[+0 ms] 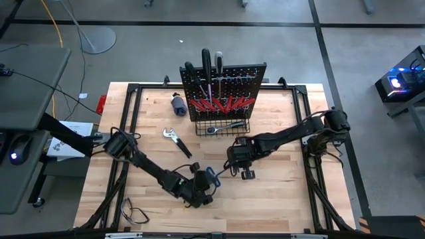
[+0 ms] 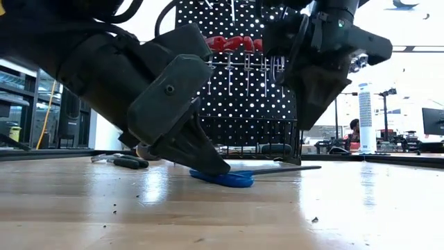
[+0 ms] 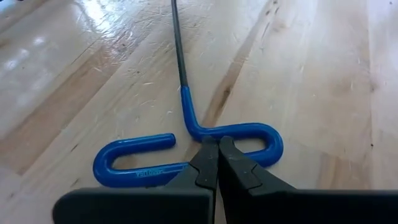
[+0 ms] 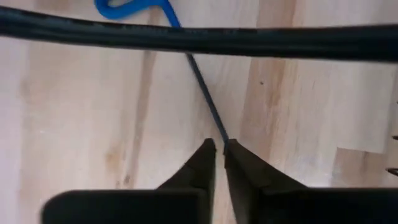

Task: Hang tools onto peg board
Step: Hang the blue pick tool on the peg board

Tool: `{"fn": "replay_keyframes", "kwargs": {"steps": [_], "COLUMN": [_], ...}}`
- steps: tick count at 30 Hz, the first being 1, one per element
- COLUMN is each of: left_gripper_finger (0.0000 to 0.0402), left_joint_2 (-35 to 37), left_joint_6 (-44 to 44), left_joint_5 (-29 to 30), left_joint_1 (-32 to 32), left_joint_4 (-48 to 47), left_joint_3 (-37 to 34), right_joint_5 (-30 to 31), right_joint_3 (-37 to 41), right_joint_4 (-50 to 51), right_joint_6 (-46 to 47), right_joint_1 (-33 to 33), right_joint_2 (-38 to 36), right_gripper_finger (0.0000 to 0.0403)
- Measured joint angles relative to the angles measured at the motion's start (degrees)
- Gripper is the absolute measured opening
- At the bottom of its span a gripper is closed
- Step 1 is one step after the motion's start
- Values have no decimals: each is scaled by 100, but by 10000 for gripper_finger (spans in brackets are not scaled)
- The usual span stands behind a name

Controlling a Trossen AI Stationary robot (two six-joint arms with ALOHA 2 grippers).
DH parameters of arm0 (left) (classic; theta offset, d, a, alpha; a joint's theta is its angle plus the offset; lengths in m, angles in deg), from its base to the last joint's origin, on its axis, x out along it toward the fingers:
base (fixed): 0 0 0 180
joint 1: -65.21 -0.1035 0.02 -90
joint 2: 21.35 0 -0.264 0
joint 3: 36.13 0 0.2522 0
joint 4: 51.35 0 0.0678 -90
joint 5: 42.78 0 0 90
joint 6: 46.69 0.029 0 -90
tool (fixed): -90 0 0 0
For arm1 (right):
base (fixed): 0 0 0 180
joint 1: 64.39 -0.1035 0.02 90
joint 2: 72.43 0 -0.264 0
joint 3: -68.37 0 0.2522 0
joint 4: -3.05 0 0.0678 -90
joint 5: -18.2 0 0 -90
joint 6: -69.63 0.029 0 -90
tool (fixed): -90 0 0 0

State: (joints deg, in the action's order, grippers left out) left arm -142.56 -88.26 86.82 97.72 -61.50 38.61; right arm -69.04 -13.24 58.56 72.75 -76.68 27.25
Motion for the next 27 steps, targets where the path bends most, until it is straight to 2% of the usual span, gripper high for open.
{"fn": "replay_keyframes", "kwargs": {"steps": [3, 10, 13, 18, 23, 27], "left_gripper_finger": [0, 0, 0, 0, 0, 0], "left_joint_2": [-31, -35, -35, -35, -35, -35], "left_joint_6": [-265, -639, -640, -646, -642, -638], "left_joint_5": [110, 197, 233, 235, 237, 239], "left_joint_1": [70, 110, 134, 138, 141, 141], "left_joint_4": [-33, -115, -119, -127, -127, -127], "left_joint_3": [3, 3, -3, -10, -10, -10], "right_joint_5": [-237, -257, -223, 13, 485, 506], "right_joint_3": [0, 0, 0, 0, 0, 2], "right_joint_4": [-41, -144, -181, -214, -334, -351], "right_joint_6": [1, -9, -56, -77, -201, -334], "right_joint_1": [30, 30, 28, 26, 28, 30], "right_joint_2": [-45, -46, -46, -43, -1, 8], "right_gripper_finger": [58, 167, 198, 211, 209, 193]}}
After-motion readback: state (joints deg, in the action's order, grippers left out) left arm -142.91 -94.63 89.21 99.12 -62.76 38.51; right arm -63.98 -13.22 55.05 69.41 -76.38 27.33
